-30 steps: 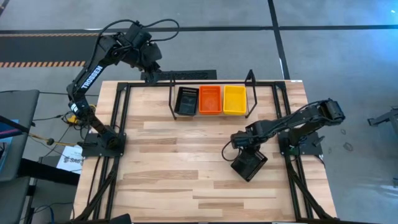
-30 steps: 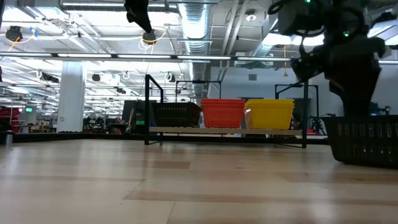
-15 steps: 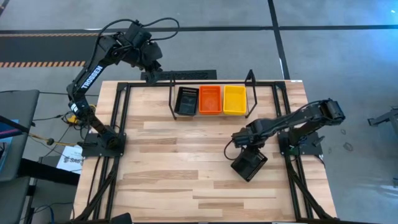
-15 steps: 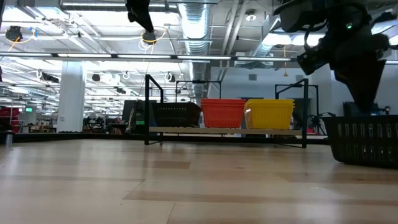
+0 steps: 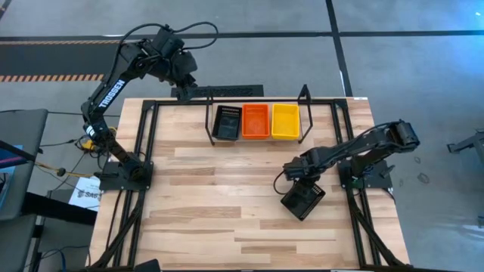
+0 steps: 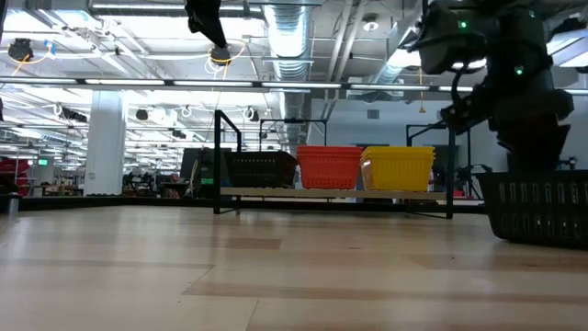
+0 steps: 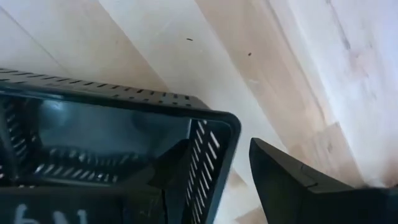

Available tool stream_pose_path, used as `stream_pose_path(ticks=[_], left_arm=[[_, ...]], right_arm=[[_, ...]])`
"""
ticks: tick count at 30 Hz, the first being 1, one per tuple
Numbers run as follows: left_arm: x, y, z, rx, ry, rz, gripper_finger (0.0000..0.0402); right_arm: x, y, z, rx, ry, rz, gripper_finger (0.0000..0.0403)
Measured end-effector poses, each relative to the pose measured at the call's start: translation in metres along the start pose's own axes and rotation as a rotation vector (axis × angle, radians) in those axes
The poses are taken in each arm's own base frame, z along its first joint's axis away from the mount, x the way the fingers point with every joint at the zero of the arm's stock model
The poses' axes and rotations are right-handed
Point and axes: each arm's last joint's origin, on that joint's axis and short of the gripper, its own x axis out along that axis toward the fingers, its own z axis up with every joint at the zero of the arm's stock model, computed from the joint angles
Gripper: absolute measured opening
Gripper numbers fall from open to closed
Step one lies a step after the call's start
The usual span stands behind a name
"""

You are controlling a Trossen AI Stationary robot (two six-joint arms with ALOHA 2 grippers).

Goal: Stack baskets on shelf by color
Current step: Stack the black bin on top of the other black bin on the shelf

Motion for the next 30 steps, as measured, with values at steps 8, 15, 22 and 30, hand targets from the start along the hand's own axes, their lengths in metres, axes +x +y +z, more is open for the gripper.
stream_pose_path(ticks=[8, 15, 22, 30], left_arm=[[0.0, 0.0, 0.0, -0.012, 0.0, 0.0, 0.0086], [0.0, 0.0, 0.0, -0.015, -0.001, 0.0, 0.0086], [0.0, 0.0, 0.0, -0.036, 0.002, 0.01, 0.0086], [0.0, 0.0, 0.0, -0.036, 0.004, 0.016, 0.0086]], right_arm=[[0.01, -0.002, -0.003, -0.002, 0.013, 0.005, 0.0184], [0.015, -0.002, -0.004, -0.005, 0.033, 0.045, 0.0083], [0.014, 0.0, -0.002, -0.01, 0.017, 0.081, 0.0021], [0.014, 0.003, 0.002, -0.004, -0.003, 0.124, 0.0009]])
